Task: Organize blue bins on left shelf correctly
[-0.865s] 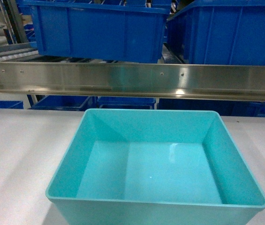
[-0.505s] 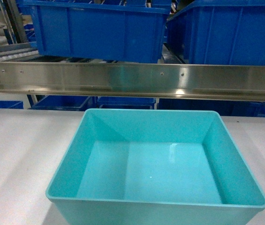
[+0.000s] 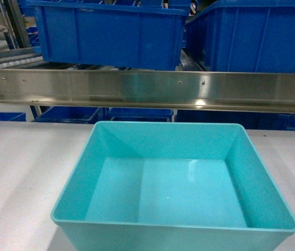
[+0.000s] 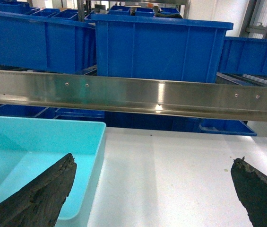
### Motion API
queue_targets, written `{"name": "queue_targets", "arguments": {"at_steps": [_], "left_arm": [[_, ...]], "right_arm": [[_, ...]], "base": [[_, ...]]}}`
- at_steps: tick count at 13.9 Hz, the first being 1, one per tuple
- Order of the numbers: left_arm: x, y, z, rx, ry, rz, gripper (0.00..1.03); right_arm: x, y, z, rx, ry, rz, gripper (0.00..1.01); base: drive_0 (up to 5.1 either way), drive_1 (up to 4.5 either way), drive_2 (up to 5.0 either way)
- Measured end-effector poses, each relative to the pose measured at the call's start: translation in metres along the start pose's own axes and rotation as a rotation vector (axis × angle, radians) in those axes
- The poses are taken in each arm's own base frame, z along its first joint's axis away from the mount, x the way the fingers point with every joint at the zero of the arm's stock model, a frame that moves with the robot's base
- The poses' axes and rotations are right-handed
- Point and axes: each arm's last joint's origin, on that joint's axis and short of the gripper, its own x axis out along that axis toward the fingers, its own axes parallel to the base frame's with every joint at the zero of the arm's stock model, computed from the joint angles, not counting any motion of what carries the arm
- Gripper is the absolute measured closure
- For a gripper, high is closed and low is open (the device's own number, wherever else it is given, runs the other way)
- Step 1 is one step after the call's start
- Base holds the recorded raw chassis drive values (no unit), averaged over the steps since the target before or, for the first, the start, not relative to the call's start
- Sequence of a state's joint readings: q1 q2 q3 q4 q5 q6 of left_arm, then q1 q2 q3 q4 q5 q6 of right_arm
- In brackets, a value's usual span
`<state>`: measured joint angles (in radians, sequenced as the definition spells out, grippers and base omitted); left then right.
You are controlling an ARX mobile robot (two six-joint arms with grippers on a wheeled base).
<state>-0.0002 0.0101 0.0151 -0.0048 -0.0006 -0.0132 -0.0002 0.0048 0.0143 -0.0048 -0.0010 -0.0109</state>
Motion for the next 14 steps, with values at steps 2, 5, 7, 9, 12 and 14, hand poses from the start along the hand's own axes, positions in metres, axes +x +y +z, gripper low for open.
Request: {"name": "queue_targets", "arguments": {"at_steps": [2, 5, 7, 9, 12, 14], "left_arm": [[0.0000, 0.0000, 0.0000, 0.000, 0.000, 0.000, 0.05], [0.0000, 0.0000, 0.0000, 0.000, 0.000, 0.000, 0.05], [0.0000, 0.0000, 0.0000, 0.000, 0.000, 0.000, 0.05], [0.0000, 0.0000, 0.0000, 0.000, 0.000, 0.000, 0.05], [0.0000, 0.0000, 0.0000, 0.000, 0.000, 0.000, 0.05], [0.0008, -0.0002, 0.0012, -0.003, -0.008, -0.004, 0.05]], "right_arm": [[0.0000, 0.0000, 0.0000, 0.000, 0.000, 0.000, 0.03], [0.0000, 0.0000, 0.0000, 0.000, 0.000, 0.000, 0.03], [0.0000, 0.0000, 0.0000, 0.000, 0.000, 0.000, 0.03], [0.0000, 0.0000, 0.0000, 0.000, 0.000, 0.000, 0.03], [0.0000, 0.0000, 0.0000, 0.000, 0.000, 0.000, 0.03], [0.0002, 0.0002, 0.0007, -0.001, -0.006, 0.002, 0.03]], "base": [[0.0, 0.00, 0.0], [0.0, 0.00, 0.0], [0.0, 0.00, 0.0], [0.0, 0.00, 0.0], [0.0, 0.00, 0.0], [0.0, 0.00, 0.0]]}}
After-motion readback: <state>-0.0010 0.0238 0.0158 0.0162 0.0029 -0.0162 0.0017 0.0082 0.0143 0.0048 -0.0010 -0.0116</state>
